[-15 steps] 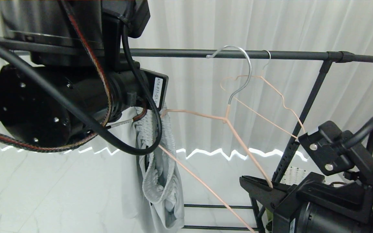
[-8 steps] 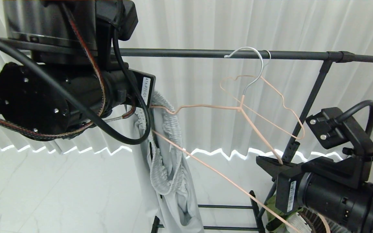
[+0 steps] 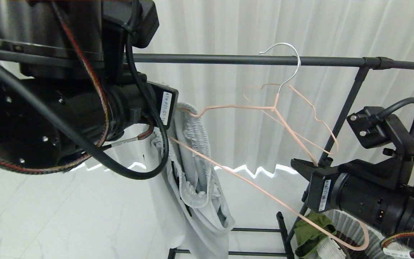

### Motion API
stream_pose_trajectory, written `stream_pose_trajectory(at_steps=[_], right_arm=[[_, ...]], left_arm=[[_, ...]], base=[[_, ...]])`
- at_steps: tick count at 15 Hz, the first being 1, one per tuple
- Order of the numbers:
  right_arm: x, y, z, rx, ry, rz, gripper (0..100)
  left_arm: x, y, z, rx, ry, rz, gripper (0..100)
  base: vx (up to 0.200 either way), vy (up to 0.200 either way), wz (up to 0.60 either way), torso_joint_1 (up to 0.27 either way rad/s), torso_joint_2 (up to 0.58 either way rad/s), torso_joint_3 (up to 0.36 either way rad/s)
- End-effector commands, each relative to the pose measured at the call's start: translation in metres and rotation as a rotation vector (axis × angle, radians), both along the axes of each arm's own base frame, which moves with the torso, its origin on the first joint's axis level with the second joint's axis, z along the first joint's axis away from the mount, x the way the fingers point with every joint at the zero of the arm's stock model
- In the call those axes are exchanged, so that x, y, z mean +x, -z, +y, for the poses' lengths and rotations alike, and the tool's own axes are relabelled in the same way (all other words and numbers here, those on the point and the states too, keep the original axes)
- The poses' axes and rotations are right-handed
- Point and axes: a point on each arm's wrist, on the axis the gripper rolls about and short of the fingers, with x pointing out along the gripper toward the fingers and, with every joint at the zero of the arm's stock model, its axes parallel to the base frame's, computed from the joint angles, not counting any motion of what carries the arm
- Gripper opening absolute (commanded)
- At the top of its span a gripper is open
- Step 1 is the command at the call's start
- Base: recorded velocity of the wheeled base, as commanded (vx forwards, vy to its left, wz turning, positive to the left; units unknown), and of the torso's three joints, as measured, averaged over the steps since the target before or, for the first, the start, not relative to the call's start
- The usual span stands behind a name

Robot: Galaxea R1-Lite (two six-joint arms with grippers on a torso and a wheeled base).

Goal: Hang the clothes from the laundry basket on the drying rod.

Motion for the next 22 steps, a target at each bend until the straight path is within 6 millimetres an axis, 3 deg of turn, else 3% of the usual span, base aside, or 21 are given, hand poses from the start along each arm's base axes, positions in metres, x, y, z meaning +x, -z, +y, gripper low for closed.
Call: stream_pose_trajectory(at_steps=[1,5,10,13,16,22], right_arm=[[-0.003,0.000,0.004,-0.007,-0.021,-0.004,0],[-0.020,0.006,0.020,-0.029,-0.138,-0.002,0],[-0.009,0.022,0.050,-0.049,-0.166,-0.033,0],[-0.004,0.026,0.065,-0.055,-0.176,-0.032,0],[-0.011,0.031,0.073,-0.067,-0.209,-0.023,0],[0.000,0.022,0.086,-0.031,-0.191,-0.037,0]], left_arm=[[-0.007,-0.002,-0.008,-0.032,0.035,-0.001,0],[-0.012,-0.001,-0.019,-0.066,0.068,0.009,0],[-0.032,-0.005,-0.034,-0.102,0.158,0.010,0],[-0.032,-0.006,-0.035,-0.117,0.160,0.007,0],[-0.029,-0.014,-0.038,-0.161,0.152,-0.005,0],[-0.039,-0.013,-0.044,-0.158,0.193,0.002,0]], base=[[0.000,0.000,0.00,0.000,0.00,0.000],[0.000,0.000,0.00,0.000,0.00,0.000],[0.000,0.000,0.00,0.000,0.00,0.000],[0.000,0.000,0.00,0.000,0.00,0.000],[0.000,0.000,0.00,0.000,0.00,0.000],[0.000,0.000,0.00,0.000,0.00,0.000]])
